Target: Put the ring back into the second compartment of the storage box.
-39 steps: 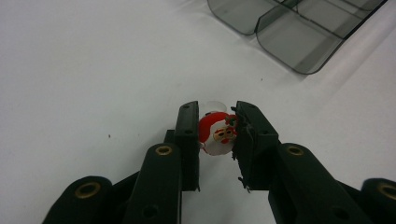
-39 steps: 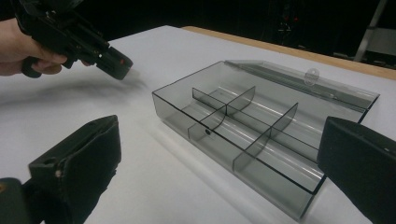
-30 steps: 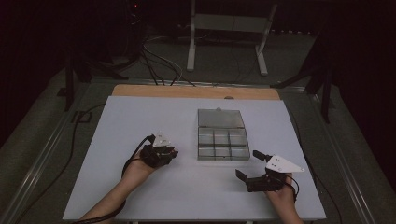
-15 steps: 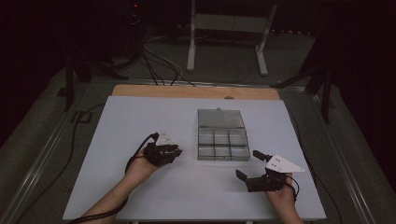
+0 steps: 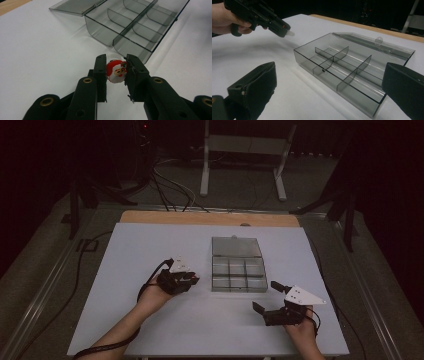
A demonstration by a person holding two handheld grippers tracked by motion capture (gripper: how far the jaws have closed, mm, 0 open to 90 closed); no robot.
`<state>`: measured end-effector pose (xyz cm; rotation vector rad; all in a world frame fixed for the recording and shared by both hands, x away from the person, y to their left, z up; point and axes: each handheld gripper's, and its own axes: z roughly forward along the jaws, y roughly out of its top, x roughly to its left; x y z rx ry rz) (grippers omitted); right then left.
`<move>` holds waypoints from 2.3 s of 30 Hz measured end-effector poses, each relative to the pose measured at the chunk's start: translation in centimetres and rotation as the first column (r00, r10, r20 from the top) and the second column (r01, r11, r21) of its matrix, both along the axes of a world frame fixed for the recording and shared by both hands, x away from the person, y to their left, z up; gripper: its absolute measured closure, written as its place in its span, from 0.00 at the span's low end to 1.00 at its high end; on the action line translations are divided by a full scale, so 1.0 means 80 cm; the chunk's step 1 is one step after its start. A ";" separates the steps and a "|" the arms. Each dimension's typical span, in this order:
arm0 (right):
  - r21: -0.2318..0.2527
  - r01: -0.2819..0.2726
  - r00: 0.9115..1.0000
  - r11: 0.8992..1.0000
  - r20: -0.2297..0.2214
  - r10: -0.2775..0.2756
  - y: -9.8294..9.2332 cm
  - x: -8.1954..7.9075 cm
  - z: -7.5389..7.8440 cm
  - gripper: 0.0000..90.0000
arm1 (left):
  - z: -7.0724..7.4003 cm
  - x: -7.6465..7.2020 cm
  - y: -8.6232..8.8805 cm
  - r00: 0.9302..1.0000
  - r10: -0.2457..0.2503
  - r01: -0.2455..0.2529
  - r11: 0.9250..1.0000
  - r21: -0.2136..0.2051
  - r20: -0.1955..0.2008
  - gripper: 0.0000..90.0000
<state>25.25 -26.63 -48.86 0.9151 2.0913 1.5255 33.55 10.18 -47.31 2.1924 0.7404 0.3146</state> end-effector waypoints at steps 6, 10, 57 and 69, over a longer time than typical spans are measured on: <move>-0.001 -0.001 1.000 1.000 0.000 0.001 0.000 0.000 0.000 0.00 | 0.005 0.006 -0.004 1.000 -0.010 0.010 1.000 -0.018 -0.001 0.82; -0.001 -0.001 1.000 1.000 0.000 0.001 0.000 0.000 0.000 0.00 | 0.009 0.009 -0.009 1.000 -0.011 0.011 1.000 -0.025 -0.004 0.82; 0.004 -0.001 1.000 1.000 0.000 0.001 -0.002 -0.001 0.000 0.00 | 0.036 0.041 -0.102 0.988 -0.157 0.157 0.987 -0.035 0.017 0.82; 0.003 -0.003 1.000 1.000 -0.001 0.003 -0.002 -0.002 0.001 0.00 | 0.037 0.056 -0.125 0.986 -0.164 0.164 0.986 -0.039 0.010 0.82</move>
